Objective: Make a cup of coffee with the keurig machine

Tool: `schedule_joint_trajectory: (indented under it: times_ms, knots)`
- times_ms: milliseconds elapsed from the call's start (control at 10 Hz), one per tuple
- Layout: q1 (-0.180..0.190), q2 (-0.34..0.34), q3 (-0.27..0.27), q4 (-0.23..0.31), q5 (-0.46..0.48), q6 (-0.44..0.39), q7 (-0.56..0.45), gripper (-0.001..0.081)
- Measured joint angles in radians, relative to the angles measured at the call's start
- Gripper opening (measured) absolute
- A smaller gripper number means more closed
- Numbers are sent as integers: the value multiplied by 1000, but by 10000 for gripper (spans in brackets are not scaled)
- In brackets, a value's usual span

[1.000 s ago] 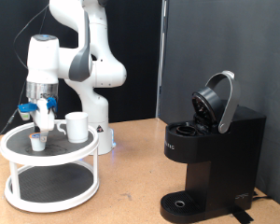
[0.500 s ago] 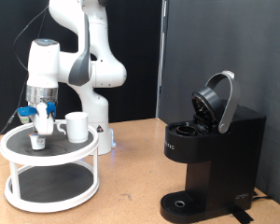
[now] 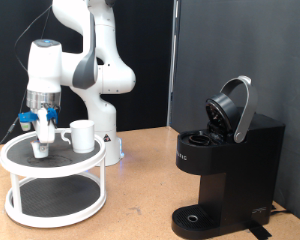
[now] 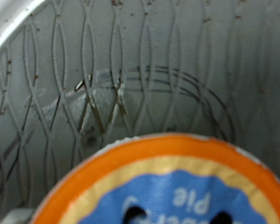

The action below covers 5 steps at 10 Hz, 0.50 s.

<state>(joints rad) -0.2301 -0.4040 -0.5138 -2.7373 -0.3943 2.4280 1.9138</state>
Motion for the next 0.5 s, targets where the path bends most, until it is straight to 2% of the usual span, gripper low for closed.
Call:
schedule_joint_trajectory:
  times_ms: [300, 400, 500]
  knots:
    - [7, -79, 3, 70, 55, -164, -62, 350]
    - [8, -102, 4, 86, 59, -204, -64, 350]
    - [7, -99, 3, 83, 58, -202, -64, 350]
